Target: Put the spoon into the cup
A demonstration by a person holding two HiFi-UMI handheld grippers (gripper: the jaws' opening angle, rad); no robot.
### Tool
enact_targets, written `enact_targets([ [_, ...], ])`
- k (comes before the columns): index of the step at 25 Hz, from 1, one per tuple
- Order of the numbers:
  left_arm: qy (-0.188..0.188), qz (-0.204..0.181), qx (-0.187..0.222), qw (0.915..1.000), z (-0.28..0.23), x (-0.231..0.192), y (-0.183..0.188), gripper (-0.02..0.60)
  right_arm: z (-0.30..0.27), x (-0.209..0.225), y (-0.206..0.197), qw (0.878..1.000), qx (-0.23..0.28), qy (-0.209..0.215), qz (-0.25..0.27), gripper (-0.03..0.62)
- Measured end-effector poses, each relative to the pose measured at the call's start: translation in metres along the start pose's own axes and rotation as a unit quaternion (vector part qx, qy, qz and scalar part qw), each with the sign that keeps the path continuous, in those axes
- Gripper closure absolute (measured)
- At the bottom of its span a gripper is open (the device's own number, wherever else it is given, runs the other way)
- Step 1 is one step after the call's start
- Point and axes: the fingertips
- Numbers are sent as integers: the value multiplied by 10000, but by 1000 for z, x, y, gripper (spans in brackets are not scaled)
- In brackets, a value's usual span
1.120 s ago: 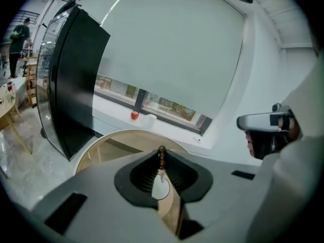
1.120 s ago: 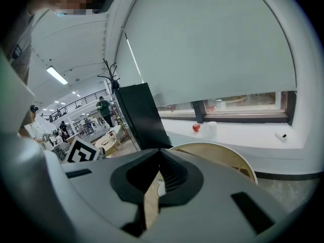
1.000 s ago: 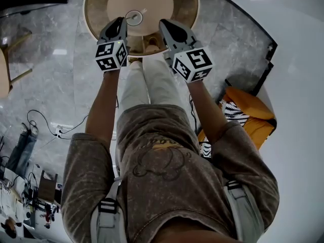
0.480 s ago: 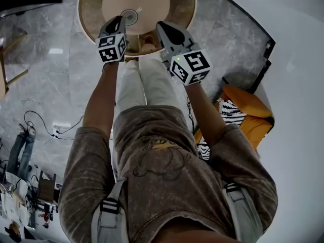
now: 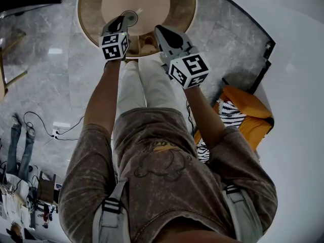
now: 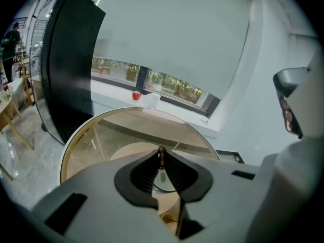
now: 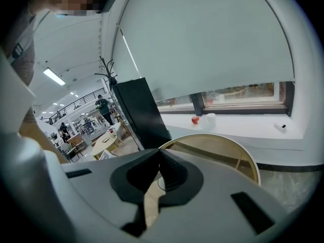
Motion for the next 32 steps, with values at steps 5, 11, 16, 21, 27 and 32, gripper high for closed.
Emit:
enact_targets([
  [5,-6,42,-11,10000,-4,1,-3,526,1,0,-5,10000,-45,-8,-10,577],
  [11,66,45,-21,10000,-2,1,-9,526,6,0,-7,10000,-61,-3,-21,577],
  [16,111,-18,0,9999,-3,2,-10,526,11,3,-13,10000,-75,2,-45,577],
  [21,190,26,-53,9998,-9,-13,-14,526,1,5,-16,9999,-129,7,-69,576],
  [27,270,55,-80,9996,-9,-19,-17,526,0,6,-16,9999,-143,10,-95,576],
  [32,284,56,-137,9995,-10,-20,-23,526,1,7,-18,9998,-154,21,-95,577],
])
Point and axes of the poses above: the fingertips, and each gripper's own axes: z backward along the fingers, x to its right, y out of its top, and after that the axes turned 10 degrees about y, right-handed
